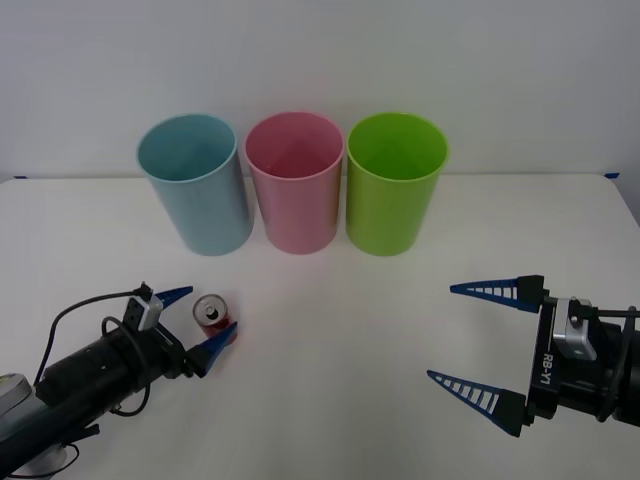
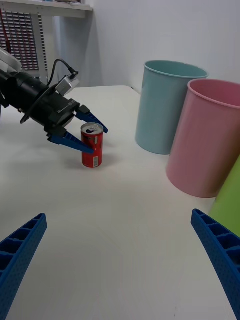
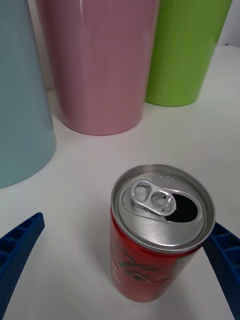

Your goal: Put cans in the blue bin and PET bottles in the pink bin and trash in the green bin.

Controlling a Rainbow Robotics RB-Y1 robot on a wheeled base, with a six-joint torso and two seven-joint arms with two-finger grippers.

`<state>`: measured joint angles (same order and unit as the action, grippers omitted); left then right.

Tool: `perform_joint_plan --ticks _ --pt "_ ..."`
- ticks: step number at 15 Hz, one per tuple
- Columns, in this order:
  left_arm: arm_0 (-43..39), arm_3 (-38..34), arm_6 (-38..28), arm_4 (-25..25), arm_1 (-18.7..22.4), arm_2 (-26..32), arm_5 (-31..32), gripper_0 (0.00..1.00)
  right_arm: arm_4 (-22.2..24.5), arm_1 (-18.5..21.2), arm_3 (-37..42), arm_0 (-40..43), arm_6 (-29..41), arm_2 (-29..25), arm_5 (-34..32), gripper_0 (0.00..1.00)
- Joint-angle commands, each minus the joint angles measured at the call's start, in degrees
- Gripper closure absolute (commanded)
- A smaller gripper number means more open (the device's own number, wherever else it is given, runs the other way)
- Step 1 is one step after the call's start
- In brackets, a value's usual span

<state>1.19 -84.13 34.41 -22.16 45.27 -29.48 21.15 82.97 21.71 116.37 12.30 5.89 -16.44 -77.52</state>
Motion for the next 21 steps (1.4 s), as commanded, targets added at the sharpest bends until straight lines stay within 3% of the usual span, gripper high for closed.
perform_joint_plan --ticks 1,11,13,14,21 --pt "2.33 3.18 0.31 -0.69 -1.77 -0.32 0.04 0.00 0.00 0.00 0.00 0.00 0.00 0.00 0.00 0.00" --pt "4.09 3.54 -0.40 -1.83 -1.94 -2.87 -0.58 0.01 0.00 0.00 0.00 0.00 0.00 0.00 0.00 0.00" --pt "4.18 3.62 -0.75 -2.18 -1.94 -2.87 -0.67 0.60 0.00 0.00 0.00 0.00 0.00 0.00 0.00 0.00" --pt "4.09 3.54 -1.10 -2.27 -2.03 -2.87 -0.67 0.97 0.00 0.00 0.00 0.00 0.00 0.00 0.00 0.00" --pt "4.97 3.62 -1.71 -4.03 -2.21 -2.87 -0.58 1.00 0.00 0.00 0.00 0.00 0.00 0.00 0.00 0.00"
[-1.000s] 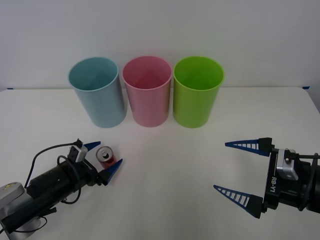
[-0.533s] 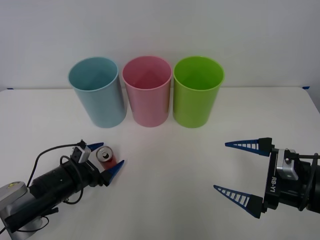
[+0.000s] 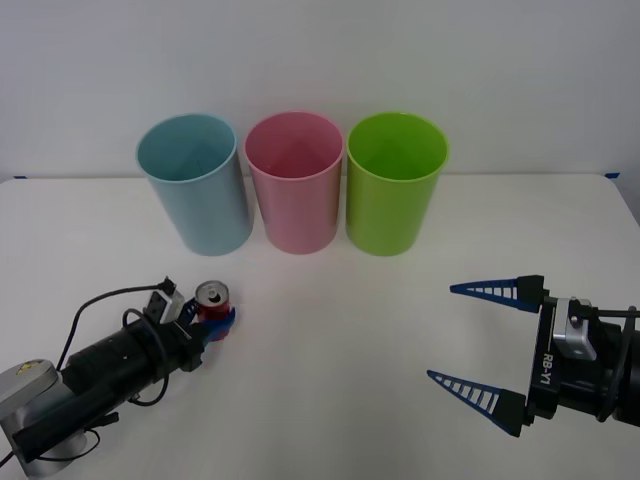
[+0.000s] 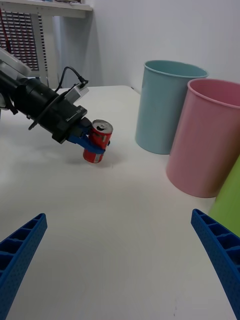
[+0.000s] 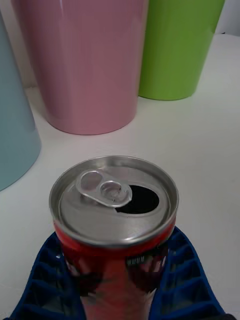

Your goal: Put cans in the blue bin and PET bottles in the pink bin and trash in the green bin.

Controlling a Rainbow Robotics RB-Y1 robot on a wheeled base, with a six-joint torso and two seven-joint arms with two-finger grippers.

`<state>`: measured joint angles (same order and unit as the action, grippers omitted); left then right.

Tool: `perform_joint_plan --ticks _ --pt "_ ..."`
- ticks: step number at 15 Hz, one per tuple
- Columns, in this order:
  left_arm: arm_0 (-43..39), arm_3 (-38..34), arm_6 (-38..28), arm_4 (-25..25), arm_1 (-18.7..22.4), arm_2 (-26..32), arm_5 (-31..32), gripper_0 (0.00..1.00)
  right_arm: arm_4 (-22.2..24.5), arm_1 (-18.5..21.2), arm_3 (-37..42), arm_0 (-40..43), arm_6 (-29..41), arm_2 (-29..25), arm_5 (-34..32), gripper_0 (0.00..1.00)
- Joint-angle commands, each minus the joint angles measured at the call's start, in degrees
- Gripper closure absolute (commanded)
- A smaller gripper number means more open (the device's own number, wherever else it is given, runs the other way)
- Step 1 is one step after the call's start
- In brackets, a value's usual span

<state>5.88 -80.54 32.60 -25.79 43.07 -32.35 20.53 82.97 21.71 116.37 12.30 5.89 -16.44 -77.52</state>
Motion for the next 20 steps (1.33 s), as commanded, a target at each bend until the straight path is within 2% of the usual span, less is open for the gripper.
perform_joint_plan --ticks 1,9,14,18,20 --pt "0.36 0.03 0.19 -0.66 -0.27 0.00 0.21 1.00 0.00 0.00 0.00 0.00 0.00 0.00 0.00 0.00" --pt "0.36 -1.64 0.10 -1.28 -0.18 0.27 1.09 1.00 0.00 0.00 0.00 0.00 0.00 0.00 0.00 0.00" --pt "-1.49 -4.27 -1.84 -3.39 0.17 4.22 4.69 1.00 0.00 0.00 0.00 0.00 0.00 0.00 0.00 0.00" --pt "-8.78 -12.18 -14.93 -12.26 0.08 12.22 9.79 1.00 0.00 0.00 0.00 0.00 0.00 0.00 0.00 0.00" --pt "-11.07 -14.47 -21.79 -17.80 -1.50 17.49 15.06 1.00 0.00 0.00 0.00 0.00 0.00 0.00 0.00 0.00"
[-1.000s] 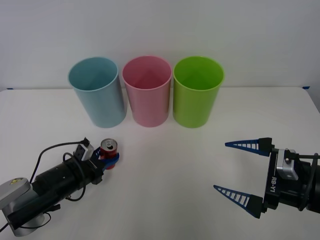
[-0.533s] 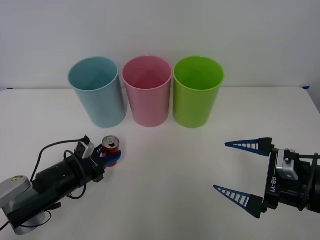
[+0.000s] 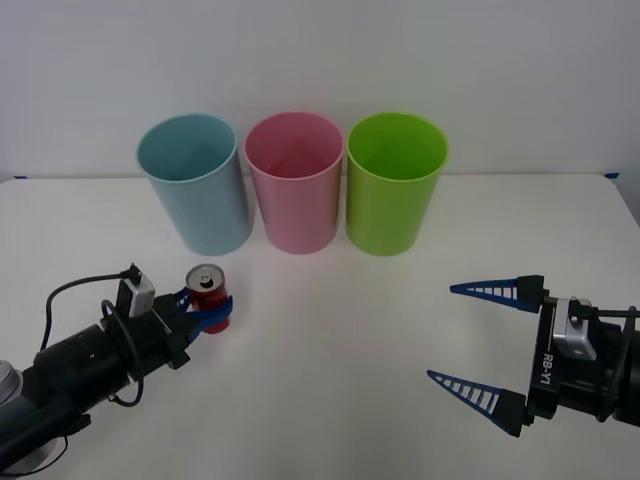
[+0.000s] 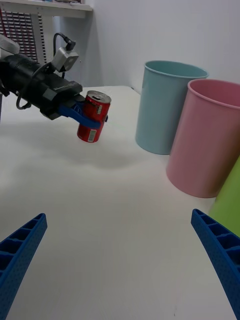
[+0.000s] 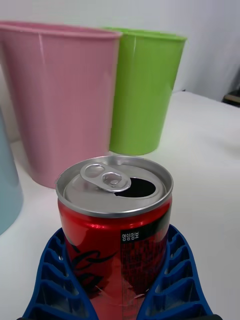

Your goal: Put cans in the blue bin and PET bottles in the pink bin and trash in the green bin.

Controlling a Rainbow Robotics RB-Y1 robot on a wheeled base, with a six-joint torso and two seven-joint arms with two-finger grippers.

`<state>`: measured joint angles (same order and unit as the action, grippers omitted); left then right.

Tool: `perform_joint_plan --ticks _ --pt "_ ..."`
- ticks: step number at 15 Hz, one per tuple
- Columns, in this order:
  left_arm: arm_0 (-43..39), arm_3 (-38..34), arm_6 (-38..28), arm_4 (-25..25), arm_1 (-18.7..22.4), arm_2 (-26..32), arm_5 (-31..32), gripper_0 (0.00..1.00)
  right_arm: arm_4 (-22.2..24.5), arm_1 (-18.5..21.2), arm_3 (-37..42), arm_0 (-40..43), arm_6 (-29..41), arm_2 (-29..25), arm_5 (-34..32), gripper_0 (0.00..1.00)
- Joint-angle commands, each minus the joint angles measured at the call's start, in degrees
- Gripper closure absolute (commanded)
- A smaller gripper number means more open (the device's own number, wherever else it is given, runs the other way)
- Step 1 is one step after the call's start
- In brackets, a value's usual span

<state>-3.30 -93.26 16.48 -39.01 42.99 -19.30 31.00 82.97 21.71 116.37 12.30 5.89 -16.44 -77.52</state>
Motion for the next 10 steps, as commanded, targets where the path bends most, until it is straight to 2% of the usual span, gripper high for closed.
perform_joint_plan --ticks 1,4,7,10 --pt "-2.67 -1.75 -9.19 -8.27 -3.70 7.96 8.81 1.00 0.00 0.00 0.00 0.00 0.00 0.00 0.00 0.00" --pt "-4.34 -4.30 -18.94 -18.91 -11.70 18.68 17.78 1.00 0.00 0.00 0.00 0.00 0.00 0.00 0.00 0.00" --pt "-6.80 -9.57 -25.18 -21.10 -14.25 22.64 18.75 1.00 0.00 0.00 0.00 0.00 0.00 0.00 0.00 0.00" --pt "-10.32 -15.81 -31.07 -21.54 -14.34 26.24 18.83 1.00 0.00 0.00 0.00 0.00 0.00 0.00 0.00 0.00"
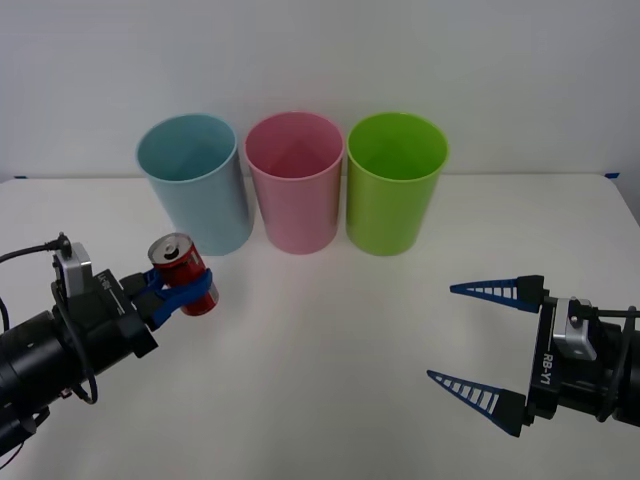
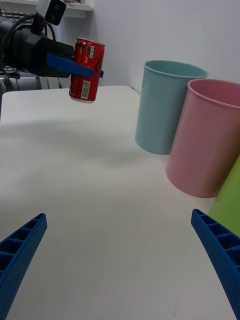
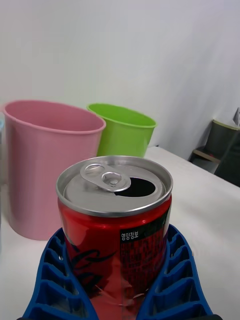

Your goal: Put cans in the blue bin and PET bottles in the pink bin and trash in the green bin.

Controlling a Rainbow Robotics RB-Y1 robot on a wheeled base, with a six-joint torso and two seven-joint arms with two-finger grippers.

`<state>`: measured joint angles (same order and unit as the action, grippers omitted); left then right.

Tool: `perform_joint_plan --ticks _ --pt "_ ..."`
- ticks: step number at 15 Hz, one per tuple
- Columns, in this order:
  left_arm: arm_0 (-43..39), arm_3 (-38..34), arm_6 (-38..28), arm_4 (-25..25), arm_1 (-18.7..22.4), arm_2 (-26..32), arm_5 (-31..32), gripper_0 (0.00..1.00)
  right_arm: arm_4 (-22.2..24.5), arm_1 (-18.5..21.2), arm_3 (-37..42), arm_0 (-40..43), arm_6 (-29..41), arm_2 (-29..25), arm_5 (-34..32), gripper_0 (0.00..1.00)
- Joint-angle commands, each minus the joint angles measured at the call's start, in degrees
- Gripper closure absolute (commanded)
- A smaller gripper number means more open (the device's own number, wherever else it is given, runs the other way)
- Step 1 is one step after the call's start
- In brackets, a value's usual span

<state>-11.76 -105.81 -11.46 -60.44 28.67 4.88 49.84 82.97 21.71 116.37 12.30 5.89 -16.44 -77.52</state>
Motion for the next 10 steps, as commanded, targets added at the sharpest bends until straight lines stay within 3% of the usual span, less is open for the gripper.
perform_joint_plan --ticks 1,5,10 --pt "-2.30 -4.49 -3.40 -0.11 -0.02 3.21 -0.35 1.00 0.00 0.00 0.00 0.00 0.00 0.00 0.00 0.00" --pt "-2.39 -6.51 -6.03 -0.11 0.33 7.60 -3.17 1.00 0.00 0.00 0.00 0.00 0.00 0.00 0.00 0.00" --pt "-2.12 -12.84 -16.49 -1.96 1.04 9.97 -11.52 1.00 0.00 0.00 0.00 0.00 0.00 0.00 0.00 0.00"
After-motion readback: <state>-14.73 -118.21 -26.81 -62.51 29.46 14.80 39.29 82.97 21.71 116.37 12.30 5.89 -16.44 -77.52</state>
